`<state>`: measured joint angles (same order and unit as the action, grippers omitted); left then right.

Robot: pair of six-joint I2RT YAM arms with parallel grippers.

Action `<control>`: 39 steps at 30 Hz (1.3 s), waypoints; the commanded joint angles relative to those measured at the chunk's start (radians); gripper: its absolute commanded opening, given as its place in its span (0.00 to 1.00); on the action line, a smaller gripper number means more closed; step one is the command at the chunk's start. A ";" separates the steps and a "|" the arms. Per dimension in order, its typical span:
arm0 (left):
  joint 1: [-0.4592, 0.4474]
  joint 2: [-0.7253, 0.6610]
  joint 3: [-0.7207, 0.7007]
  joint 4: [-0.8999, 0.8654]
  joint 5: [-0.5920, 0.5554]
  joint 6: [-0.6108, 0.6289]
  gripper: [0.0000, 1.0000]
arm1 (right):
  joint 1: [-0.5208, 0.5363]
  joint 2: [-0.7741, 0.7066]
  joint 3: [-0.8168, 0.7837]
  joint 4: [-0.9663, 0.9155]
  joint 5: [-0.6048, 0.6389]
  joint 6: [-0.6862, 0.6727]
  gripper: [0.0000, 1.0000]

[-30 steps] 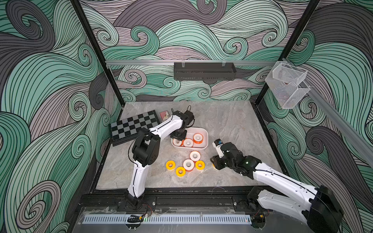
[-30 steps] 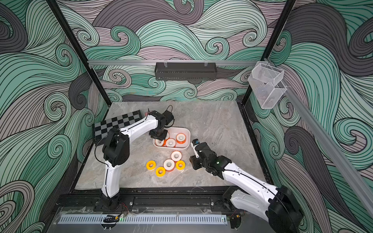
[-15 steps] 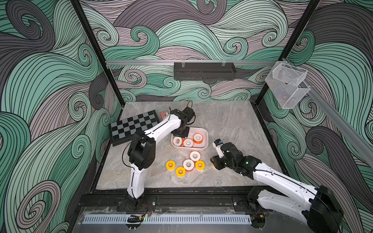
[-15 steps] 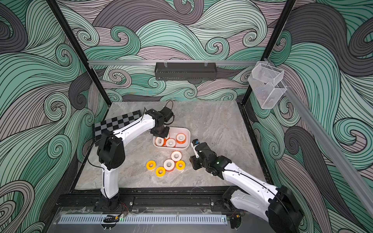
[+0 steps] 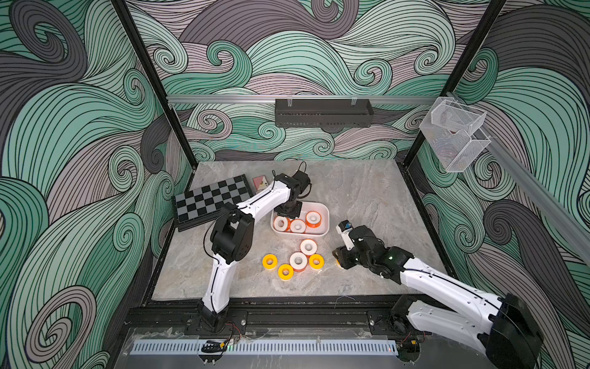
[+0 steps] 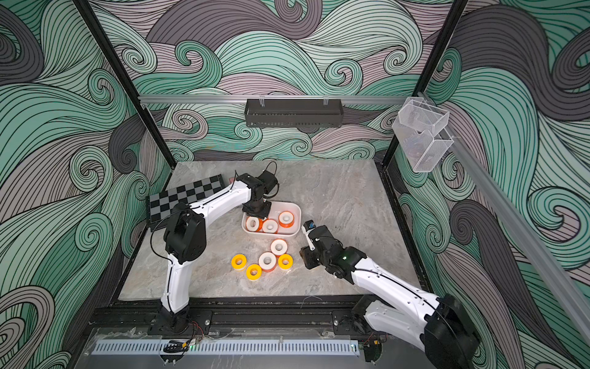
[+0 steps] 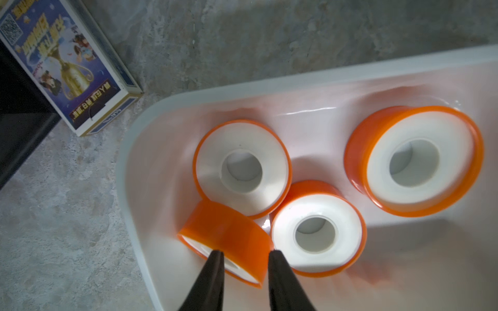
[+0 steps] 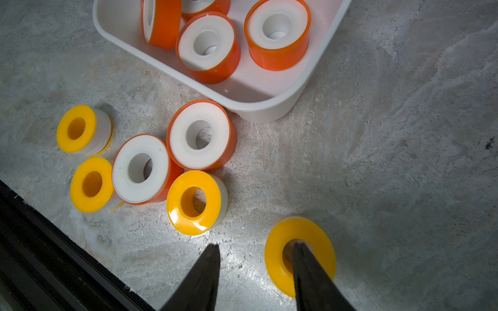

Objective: Put the sealing tape into the storage box
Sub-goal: Adjust the sealing tape in the storage box.

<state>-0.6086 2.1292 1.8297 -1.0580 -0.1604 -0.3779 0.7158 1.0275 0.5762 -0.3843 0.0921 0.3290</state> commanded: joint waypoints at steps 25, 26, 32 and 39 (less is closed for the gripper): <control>0.007 0.000 0.012 0.003 0.073 -0.001 0.32 | 0.002 -0.001 -0.010 0.006 -0.014 0.009 0.48; 0.007 0.001 0.026 0.000 0.069 0.001 0.32 | 0.002 -0.001 -0.010 0.007 -0.014 0.010 0.48; 0.009 0.033 0.115 -0.022 0.065 -0.006 0.36 | 0.002 -0.004 -0.010 0.007 -0.014 0.010 0.48; 0.027 0.092 0.148 0.002 0.084 -0.015 0.41 | 0.002 -0.008 -0.012 0.005 -0.014 0.010 0.48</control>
<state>-0.5964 2.1727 1.9625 -1.0428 -0.0990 -0.3782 0.7158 1.0283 0.5762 -0.3843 0.0910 0.3290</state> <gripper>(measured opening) 0.401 0.484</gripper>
